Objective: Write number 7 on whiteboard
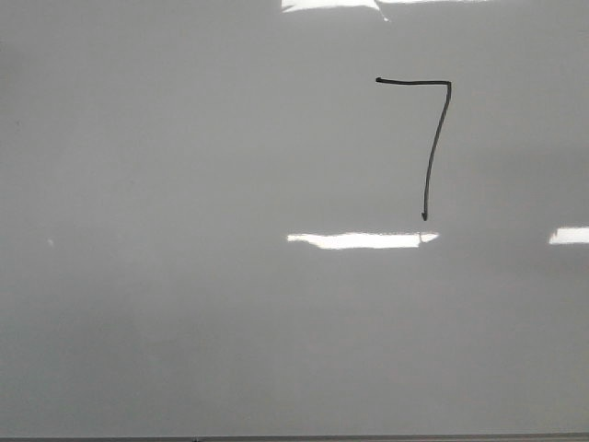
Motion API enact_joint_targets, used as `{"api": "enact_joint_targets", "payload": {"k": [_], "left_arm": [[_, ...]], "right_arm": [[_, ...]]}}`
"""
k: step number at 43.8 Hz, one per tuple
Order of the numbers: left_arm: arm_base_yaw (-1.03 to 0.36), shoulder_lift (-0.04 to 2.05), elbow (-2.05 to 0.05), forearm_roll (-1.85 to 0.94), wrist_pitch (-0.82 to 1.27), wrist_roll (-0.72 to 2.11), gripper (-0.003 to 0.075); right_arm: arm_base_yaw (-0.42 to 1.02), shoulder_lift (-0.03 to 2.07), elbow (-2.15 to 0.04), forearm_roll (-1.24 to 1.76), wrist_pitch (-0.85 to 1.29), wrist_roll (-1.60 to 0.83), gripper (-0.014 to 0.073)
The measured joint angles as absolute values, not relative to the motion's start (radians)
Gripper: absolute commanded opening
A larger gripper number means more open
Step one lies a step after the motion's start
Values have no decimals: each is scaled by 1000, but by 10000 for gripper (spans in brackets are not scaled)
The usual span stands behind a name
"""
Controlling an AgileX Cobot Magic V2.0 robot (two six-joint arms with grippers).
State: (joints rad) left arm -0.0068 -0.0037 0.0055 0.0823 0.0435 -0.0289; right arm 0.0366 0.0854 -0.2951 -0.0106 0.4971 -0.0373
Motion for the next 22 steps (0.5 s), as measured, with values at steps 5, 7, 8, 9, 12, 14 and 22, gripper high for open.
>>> {"api": "enact_joint_targets", "payload": {"k": [5,7,8,9,12,14,22], "left_arm": [[-7,-4,5,82,44,-29,-20],[-7,-4,5,82,44,-29,-20],[-7,-4,5,82,44,-29,-20],[-7,-4,5,82,44,-29,-20],[-7,-4,5,82,44,-29,-20],[-7,-4,5,82,44,-29,-20],[-7,-4,5,82,44,-29,-20]], "right_arm": [[16,32,-158,0,350,-37,-69],[8,15,-113,0,309,-37,-69],[6,7,-92,0,286,-37,-69],[1,1,-73,0,255,-37,-69],[-4,-7,-17,14,190,-37,-69],[-4,-8,8,30,146,-37,-69],[-7,-9,26,48,88,-37,-69]]}}
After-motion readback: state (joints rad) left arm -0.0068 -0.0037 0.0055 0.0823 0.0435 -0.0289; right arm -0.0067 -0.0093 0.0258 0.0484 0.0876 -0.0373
